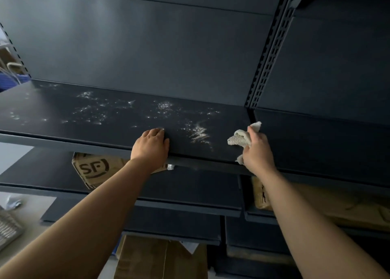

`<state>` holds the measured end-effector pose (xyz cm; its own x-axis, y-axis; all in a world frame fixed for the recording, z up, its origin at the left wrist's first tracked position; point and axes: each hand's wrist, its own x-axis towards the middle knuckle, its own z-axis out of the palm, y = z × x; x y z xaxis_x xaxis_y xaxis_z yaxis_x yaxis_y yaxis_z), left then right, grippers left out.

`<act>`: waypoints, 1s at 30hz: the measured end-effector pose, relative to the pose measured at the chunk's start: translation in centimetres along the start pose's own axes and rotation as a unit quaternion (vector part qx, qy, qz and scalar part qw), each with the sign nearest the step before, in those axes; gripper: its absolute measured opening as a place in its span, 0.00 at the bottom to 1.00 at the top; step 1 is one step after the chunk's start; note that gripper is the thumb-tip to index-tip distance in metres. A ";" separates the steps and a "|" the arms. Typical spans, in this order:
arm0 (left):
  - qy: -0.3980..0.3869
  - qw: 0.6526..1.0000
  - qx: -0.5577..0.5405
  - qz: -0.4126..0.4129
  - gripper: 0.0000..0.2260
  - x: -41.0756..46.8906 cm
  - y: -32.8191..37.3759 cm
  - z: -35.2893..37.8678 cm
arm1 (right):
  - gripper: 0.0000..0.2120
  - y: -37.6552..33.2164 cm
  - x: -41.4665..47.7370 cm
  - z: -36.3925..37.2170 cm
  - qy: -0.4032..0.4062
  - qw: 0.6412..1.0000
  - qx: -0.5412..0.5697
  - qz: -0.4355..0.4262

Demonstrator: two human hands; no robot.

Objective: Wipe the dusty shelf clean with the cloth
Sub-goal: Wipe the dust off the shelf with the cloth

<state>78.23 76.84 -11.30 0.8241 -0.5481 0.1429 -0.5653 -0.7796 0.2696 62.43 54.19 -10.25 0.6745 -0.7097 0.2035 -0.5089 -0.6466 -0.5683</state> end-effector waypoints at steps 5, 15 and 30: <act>-0.001 1.000 0.000 -0.006 0.19 -0.2 0.6 -0.3 | 0.27 -3.5 -2.4 3.5 -0.008 0.996 -0.028 -0.088; -0.023 1.000 0.010 0.011 0.19 2.3 2.0 -0.4 | 0.21 -0.8 4.1 2.6 -0.017 0.999 -0.032 -0.026; -0.010 1.000 -0.003 -0.015 0.18 8.4 2.0 0.6 | 0.19 0.7 17.8 5.8 0.003 0.998 -0.060 0.012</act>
<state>83.95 70.50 -10.17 0.8400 -0.5303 0.1147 -0.5396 -0.7942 0.2793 77.14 42.75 -11.61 0.6589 -0.7262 0.1963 -0.5850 -0.6587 -0.4732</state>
